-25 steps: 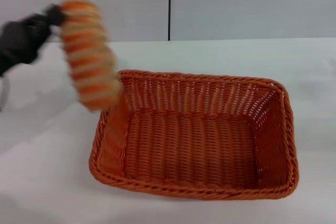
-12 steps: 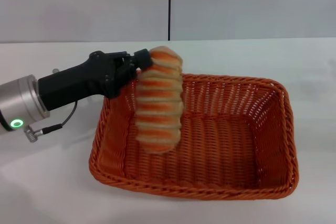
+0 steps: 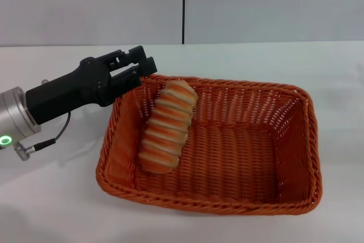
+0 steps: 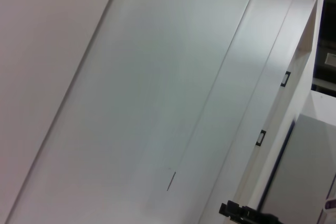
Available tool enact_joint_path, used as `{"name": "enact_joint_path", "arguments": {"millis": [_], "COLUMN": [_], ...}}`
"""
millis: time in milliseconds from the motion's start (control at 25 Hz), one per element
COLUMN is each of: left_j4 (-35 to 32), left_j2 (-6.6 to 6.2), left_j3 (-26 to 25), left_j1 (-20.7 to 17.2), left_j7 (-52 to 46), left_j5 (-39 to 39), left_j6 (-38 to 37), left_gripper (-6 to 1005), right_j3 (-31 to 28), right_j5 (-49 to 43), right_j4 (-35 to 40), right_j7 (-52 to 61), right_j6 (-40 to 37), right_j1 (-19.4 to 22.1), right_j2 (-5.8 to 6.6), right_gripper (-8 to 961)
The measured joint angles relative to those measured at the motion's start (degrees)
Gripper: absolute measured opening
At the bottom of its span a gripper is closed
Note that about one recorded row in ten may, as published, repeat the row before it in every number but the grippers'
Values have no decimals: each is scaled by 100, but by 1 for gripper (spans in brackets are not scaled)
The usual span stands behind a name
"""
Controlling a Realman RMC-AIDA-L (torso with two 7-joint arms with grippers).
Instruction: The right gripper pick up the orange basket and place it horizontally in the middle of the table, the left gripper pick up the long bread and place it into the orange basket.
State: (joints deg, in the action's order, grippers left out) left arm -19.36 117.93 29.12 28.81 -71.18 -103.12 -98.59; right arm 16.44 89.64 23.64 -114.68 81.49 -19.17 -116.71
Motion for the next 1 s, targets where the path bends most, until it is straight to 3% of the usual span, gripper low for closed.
{"name": "enact_joint_path", "arguments": {"millis": [120, 280, 320, 440, 520, 600, 640, 680, 720, 760, 840, 1000], "left_j4": [-18, -51, 52, 253, 1390, 1862, 1862, 2265, 2265, 2492, 2606, 2605], "left_j2": [0, 1, 14, 34, 55, 63, 63, 71, 71, 72, 70, 66], "left_j3": [5, -20, -164, -321, -893, -1176, -1176, -1452, -1452, -1645, -1756, -1821], "left_j1": [-76, -228, -416, -548, -781, -854, -854, -914, -914, -948, -969, -971], "left_j7": [32, 153, 552, 1016, 3258, 4252, 4252, 5180, 5180, 5890, 6399, 6319], "left_j5": [161, 465, 893, 1226, 1961, 2132, 2132, 2222, 2222, 2232, 2234, 2245], "left_j6": [-22, -9, 20, 31, -59, -120, -120, -168, -168, -175, -150, -136], "left_gripper": [477, 596, 626, 700, 729, 759, 774, 789, 803, 818, 830, 816], "right_j3": [0, -4, -8, -9, -9, -9, -9, -9, -9, -9, -9, -10], "right_j5": [0, 5, 15, 68, 101, 127, 127, 130, 134, 137, 139, 142], "right_j4": [0, 0, 0, 0, 0, 0, 0, 0, 0, 1, 0, 0], "right_j7": [-1, -2, -2, -2, -2, -2, -2, -2, -2, -2, -2, -1], "right_j6": [0, 7, 9, 12, 14, 16, 16, 16, 17, 17, 17, 17], "right_j1": [0, 19, 27, 48, 62, 72, 72, 72, 72, 72, 72, 72], "right_j2": [-2, -11, -11, -23, -28, -40, -40, -43, -44, -44, -45, -53], "right_gripper": [497, 497, 497, 497, 497, 497, 497, 497, 497, 497, 497, 497]}}
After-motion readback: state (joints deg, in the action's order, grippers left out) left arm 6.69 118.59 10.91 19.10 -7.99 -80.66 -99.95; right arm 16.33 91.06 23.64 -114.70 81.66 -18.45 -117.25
